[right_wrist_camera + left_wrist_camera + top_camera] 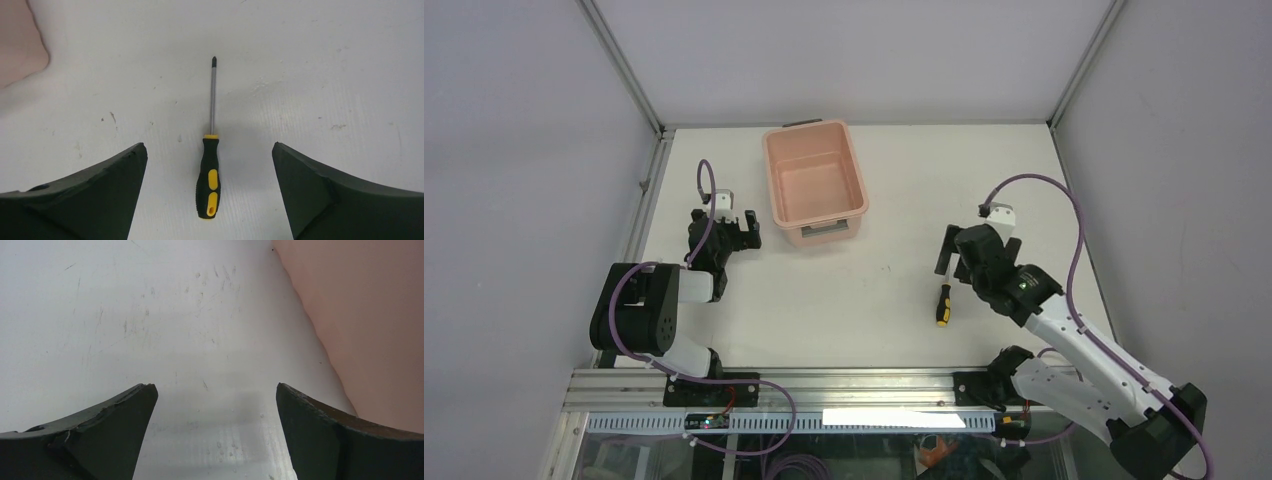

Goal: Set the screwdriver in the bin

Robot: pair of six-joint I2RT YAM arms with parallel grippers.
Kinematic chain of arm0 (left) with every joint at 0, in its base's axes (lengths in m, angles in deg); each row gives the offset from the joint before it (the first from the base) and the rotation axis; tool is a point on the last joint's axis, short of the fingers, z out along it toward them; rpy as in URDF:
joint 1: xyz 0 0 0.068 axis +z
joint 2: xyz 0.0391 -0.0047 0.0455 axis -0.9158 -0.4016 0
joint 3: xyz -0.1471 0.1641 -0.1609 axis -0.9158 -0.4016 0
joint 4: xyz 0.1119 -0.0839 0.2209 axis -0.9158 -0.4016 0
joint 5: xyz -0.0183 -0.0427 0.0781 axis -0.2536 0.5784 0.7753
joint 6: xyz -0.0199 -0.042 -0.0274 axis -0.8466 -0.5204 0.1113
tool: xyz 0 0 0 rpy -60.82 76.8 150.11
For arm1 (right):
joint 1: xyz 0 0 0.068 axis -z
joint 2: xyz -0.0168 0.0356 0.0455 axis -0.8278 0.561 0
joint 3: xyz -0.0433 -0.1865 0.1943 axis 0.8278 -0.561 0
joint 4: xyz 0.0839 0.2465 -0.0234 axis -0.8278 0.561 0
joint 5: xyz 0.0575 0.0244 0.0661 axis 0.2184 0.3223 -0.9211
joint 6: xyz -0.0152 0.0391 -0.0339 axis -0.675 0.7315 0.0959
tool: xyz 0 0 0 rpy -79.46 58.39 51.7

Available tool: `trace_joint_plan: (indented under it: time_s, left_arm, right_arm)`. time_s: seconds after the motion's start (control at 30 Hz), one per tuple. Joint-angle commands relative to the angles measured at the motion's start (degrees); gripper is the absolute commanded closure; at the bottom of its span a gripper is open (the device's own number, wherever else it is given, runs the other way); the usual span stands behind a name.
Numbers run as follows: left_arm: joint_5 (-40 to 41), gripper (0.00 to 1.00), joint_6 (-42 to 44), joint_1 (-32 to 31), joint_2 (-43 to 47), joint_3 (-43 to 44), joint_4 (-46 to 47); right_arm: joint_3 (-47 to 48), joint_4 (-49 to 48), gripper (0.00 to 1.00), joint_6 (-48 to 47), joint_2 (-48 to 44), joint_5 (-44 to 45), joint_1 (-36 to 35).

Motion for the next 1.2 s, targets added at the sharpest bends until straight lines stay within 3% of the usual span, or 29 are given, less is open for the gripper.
trace_joint_plan:
  time_s: [0.0, 0.17, 0.37, 0.57, 0.7, 0.8, 0.9, 1.17]
  left_arm:
    - [-0.6, 0.01, -0.9, -0.4, 1.2, 0.6, 1.5]
    - [-0.6, 0.01, -0.9, -0.4, 1.3, 0.6, 1.5]
    - [-0.6, 0.01, -0.9, -0.4, 1.2, 0.6, 1.5]
    - [-0.6, 0.01, -0.9, -0.4, 1.2, 0.6, 1.5]
    - [-0.6, 0.01, -0.9, -0.4, 1.3, 0.6, 1.5]
    - [-0.6, 0.01, -0.9, -0.4, 1.2, 0.6, 1.5]
    - [-0.6, 0.01, -0.9, -0.4, 1.3, 0.6, 1.5]
    - [-0.6, 0.01, -0.9, -0.4, 1.2, 0.6, 1.5]
  right_arm:
    - [3.5, 2.4, 0.01, 2.5, 5.6, -9.7, 0.0]
    - [3.7, 4.5, 0.01, 5.6, 16.8, -11.1, -1.0]
    - [1.0, 2.2, 0.01, 9.1, 23.5, -11.5, -1.1]
    - [-3.7, -4.8, 0.12, 11.5, 29.0, -13.7, -0.9]
    - [-4.1, -4.9, 0.36, 12.6, 31.6, -13.3, -0.7]
    - [-4.3, -5.3, 0.75, 12.6, 31.1, -12.9, -0.7]
    - [-3.0, -3.2, 0.98, 11.4, 29.6, -10.8, -0.6]
    - [8.5, 5.9, 1.00, 4.0, 19.9, -6.2, -0.6]
